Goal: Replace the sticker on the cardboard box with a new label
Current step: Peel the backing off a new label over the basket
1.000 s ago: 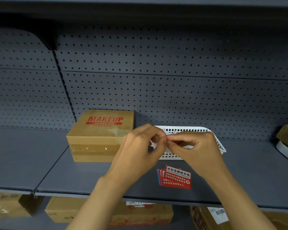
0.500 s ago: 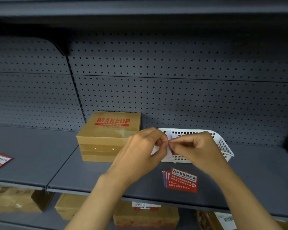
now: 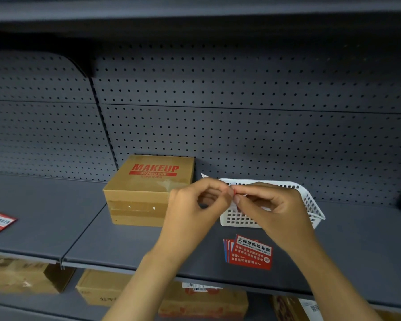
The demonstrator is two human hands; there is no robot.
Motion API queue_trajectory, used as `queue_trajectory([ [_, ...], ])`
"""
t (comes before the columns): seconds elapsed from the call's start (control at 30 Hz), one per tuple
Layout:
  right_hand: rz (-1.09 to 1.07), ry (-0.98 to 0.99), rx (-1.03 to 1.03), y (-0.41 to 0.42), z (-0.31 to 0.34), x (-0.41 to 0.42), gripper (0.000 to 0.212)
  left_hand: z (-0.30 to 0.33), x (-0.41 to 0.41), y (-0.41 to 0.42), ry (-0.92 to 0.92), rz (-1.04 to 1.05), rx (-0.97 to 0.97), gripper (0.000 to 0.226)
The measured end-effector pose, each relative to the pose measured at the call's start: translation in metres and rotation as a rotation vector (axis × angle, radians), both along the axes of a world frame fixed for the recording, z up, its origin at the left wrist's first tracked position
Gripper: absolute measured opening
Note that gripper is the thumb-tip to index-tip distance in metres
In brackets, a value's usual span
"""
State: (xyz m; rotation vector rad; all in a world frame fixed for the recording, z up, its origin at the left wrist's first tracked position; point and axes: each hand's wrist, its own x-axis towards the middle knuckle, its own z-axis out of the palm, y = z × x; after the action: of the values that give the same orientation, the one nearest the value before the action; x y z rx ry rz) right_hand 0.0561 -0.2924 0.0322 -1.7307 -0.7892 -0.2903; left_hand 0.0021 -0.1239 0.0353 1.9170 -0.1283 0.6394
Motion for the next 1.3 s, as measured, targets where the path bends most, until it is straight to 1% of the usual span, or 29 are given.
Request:
queue_trajectory([
  [0.13, 0.009, -0.095, -0.018, -0.001, 0.001, 0.001, 0.031, -0.002, 0.001, 0.002, 0.075, -0.096, -0.219, 0.004],
  [0.2, 0.003, -0.128, -0.036, -0.001, 0.001, 0.003, 0.028, -0.001, 0.001, 0.001, 0.083, -0.129, -0.29, 0.018],
  [0.23, 0.002, -0.141, -0.043, -0.001, 0.001, 0.004, 0.027, -0.001, 0.002, 0.001, 0.085, -0.142, -0.307, 0.023],
  [0.43, -0.015, -0.248, -0.072, -0.003, 0.006, 0.004, 0.022, 0.001, 0.003, 0.0, 0.083, -0.198, -0.399, 0.029],
  [0.73, -0.059, -0.337, -0.136, -0.005, 0.011, 0.004, 0.021, 0.002, 0.004, 0.002, 0.082, -0.206, -0.409, 0.023],
  [0.83, -0.061, -0.367, -0.156, -0.004, 0.012, 0.004, 0.02, 0.002, 0.004, 0.002, 0.082, -0.19, -0.333, 0.018],
  [0.9, -0.06, -0.357, -0.151, -0.004, 0.012, 0.003, 0.02, 0.002, 0.003, 0.002, 0.084, -0.187, -0.238, 0.02],
  [0.97, -0.062, -0.357, -0.154, -0.005, 0.013, 0.003, 0.018, 0.002, 0.0, 0.002, 0.066, -0.171, -0.143, 0.013],
  [1.07, -0.053, -0.358, -0.159, -0.005, 0.014, 0.003, 0.016, 0.003, -0.002, 0.002, -0.017, -0.095, 0.049, 0.011],
  [1.2, -0.093, -0.42, -0.17, -0.004, 0.015, 0.005, 0.026, 0.001, 0.001, 0.004, -0.163, 0.033, 0.327, 0.009],
  [1.23, -0.119, -0.437, -0.166, -0.003, 0.015, 0.005, 0.026, 0.001, 0.001, 0.004, -0.181, 0.046, 0.362, 0.008],
  [1.3, -0.165, -0.451, -0.155, 0.001, 0.014, 0.003, 0.018, 0.001, 0.0, 0.002, -0.201, 0.059, 0.378, 0.007],
])
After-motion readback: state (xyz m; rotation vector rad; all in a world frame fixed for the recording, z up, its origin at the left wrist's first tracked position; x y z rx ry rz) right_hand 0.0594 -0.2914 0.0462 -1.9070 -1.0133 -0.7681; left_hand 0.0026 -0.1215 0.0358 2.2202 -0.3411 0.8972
